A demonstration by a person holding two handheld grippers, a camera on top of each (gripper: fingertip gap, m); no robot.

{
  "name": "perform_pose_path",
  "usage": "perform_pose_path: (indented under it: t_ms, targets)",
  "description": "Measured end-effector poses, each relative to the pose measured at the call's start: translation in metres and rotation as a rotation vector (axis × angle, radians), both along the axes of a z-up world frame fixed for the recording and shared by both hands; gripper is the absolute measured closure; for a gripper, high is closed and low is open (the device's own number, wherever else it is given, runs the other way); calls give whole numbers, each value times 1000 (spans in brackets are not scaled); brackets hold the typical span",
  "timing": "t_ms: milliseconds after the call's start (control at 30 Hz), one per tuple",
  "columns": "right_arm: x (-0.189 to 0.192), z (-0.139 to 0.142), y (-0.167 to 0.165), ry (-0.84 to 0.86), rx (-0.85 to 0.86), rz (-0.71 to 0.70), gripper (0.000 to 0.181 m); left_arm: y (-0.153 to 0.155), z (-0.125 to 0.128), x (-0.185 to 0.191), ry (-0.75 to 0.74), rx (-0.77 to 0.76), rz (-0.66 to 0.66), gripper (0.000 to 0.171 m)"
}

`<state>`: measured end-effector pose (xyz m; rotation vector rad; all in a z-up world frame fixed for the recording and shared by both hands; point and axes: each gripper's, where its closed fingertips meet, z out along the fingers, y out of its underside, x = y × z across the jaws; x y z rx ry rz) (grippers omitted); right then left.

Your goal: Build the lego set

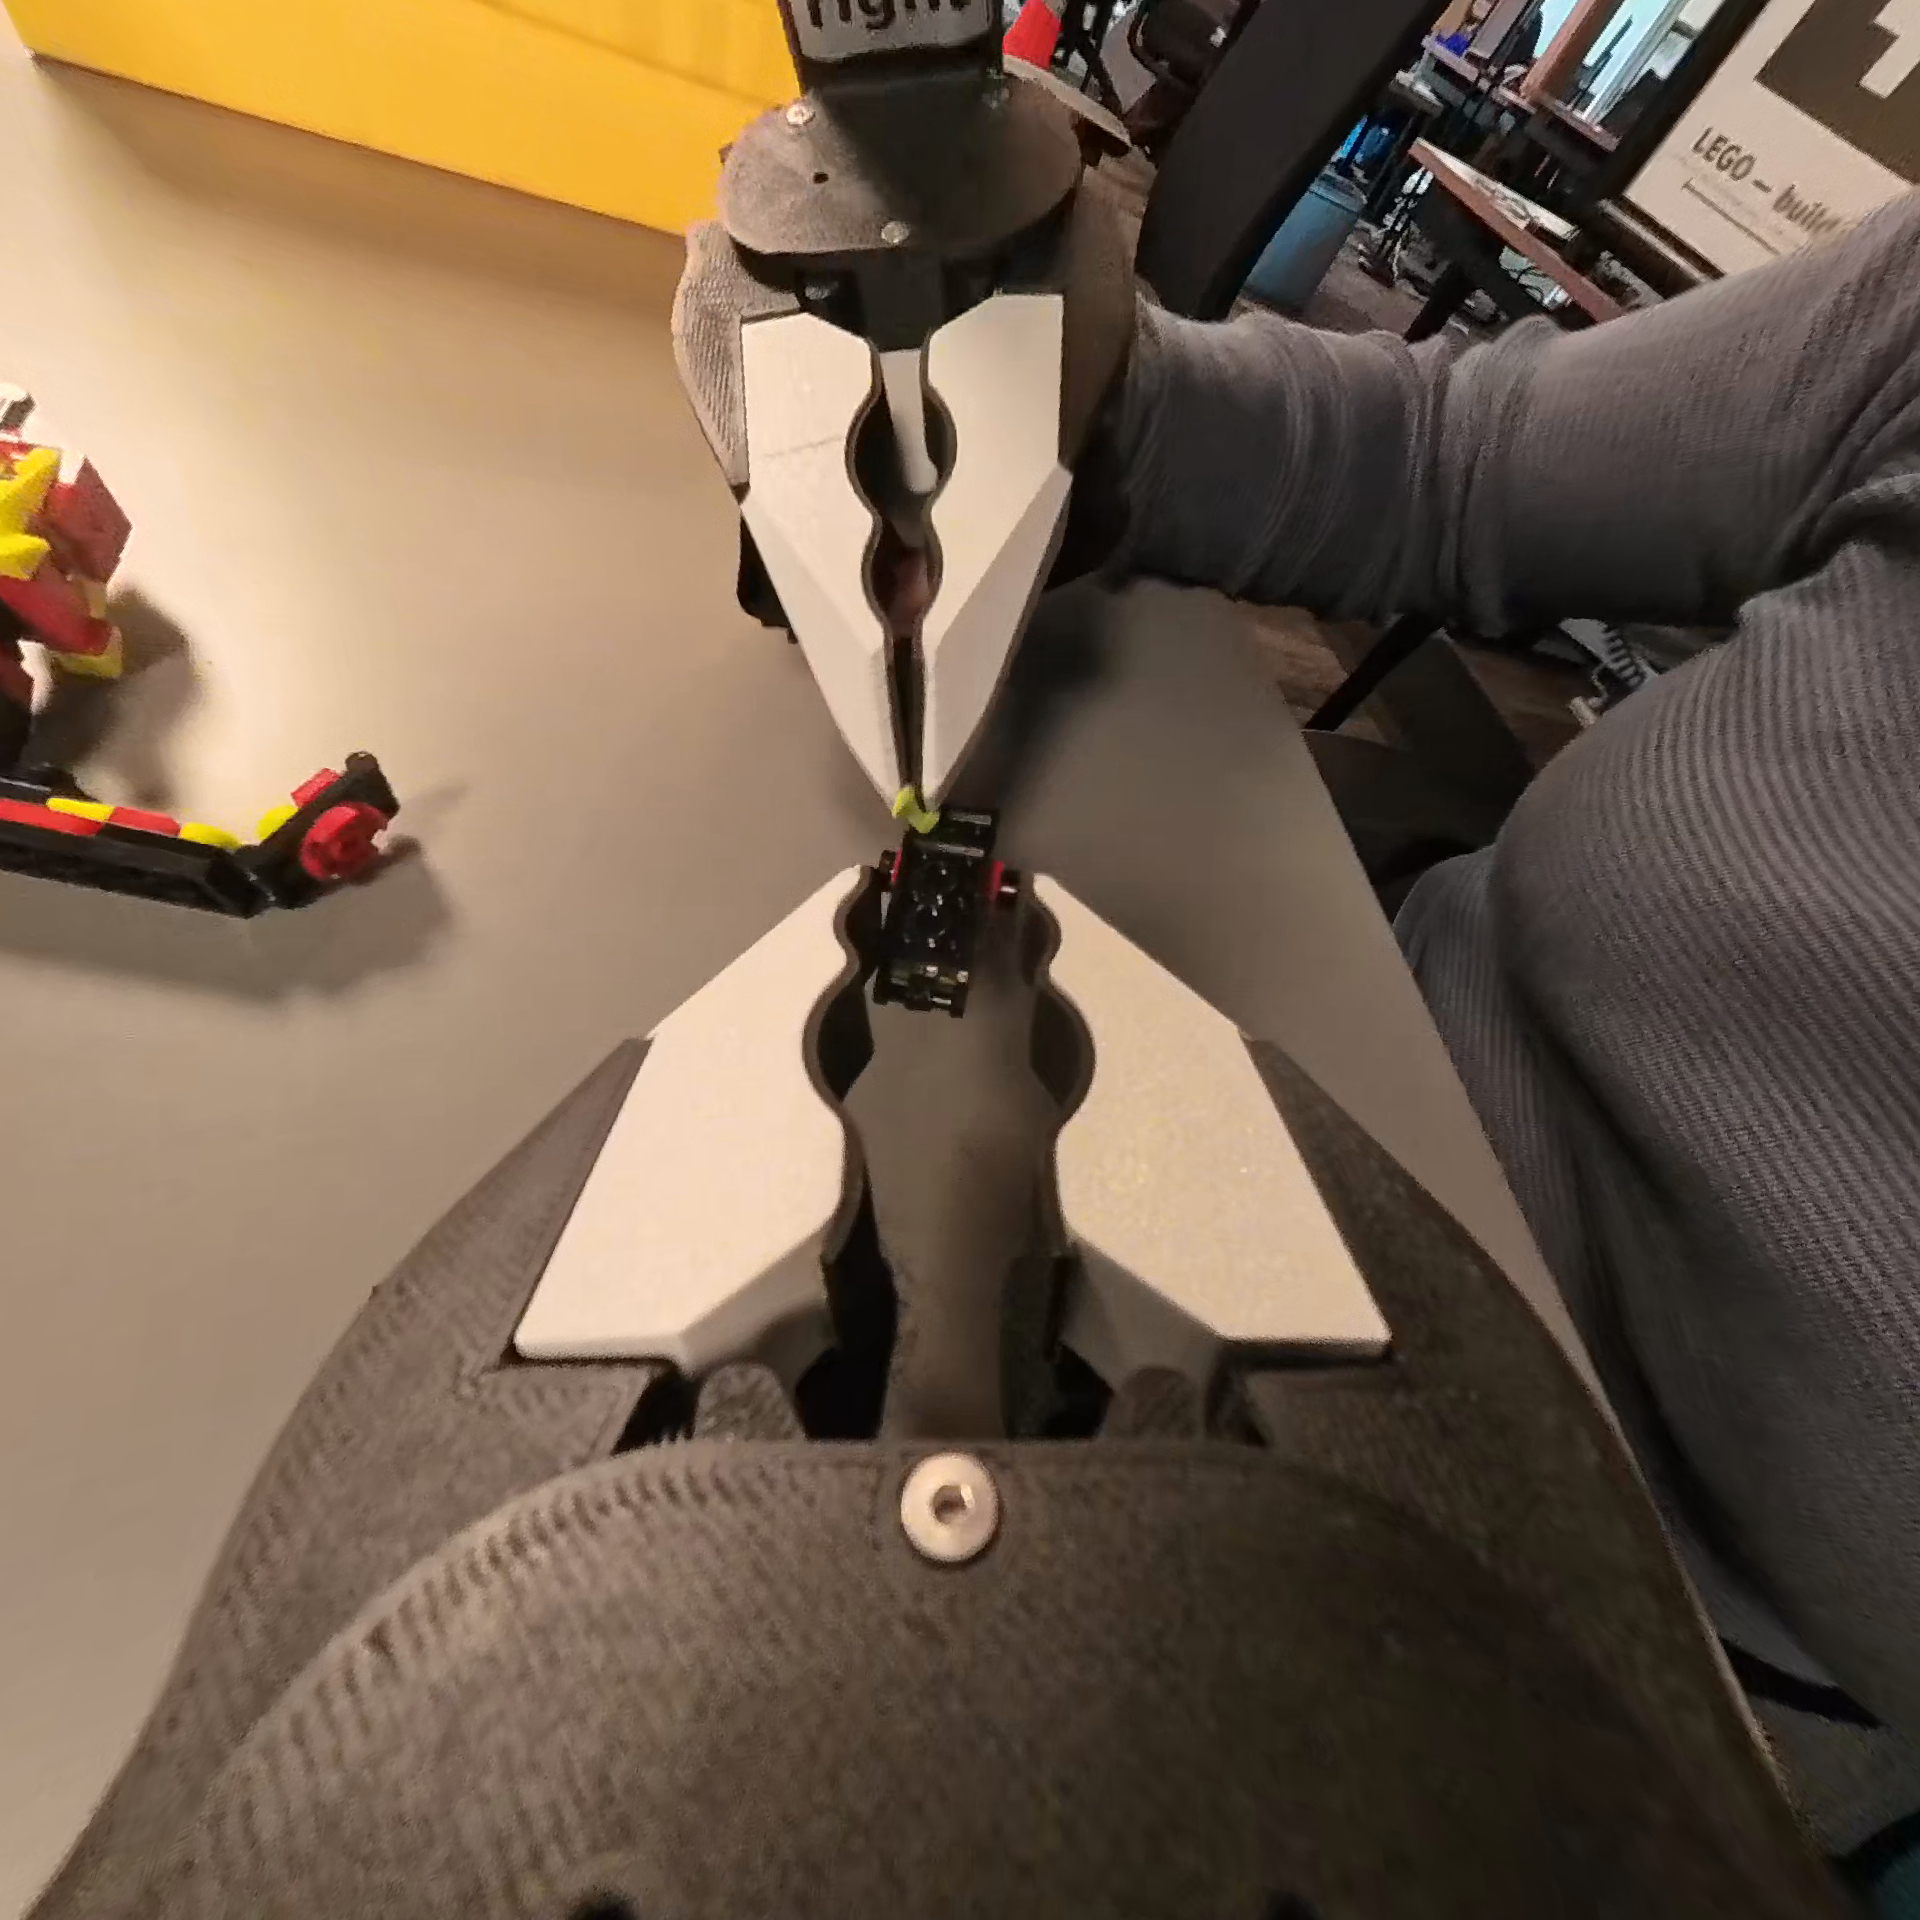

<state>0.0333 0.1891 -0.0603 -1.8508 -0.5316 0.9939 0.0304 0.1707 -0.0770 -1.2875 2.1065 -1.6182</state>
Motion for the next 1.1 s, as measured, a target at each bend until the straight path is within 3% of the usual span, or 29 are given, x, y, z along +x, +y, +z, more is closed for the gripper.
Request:
perform_pose_path:
  t_ms: [133, 267, 667, 767, 967, 1100]
  targets:
    - [0, -2, -2, -37, 17, 13, 181, -1, -2, 0, 1, 21, -5, 148]
    - [-1, -4, -4, -202, 153, 28, 181, -2, -3, 0, 36, -9, -17, 148]
    - [-5, -5, -8, -491, 464, 58, 181, -2, -3, -2, 62, -44, -36, 148]
    - [-5, -6, -9, -430, 384, 44, 181, -3, -5, -2, 59, -27, -36, 148]
    - [-2, -8, -6, -131, 39, 17, 181, -4, -6, -3, 65, -21, -44, 148]
    - [-2, -7, -6, -78, 2, 4, 181, -4, -5, -3, 61, -28, -45, 148]
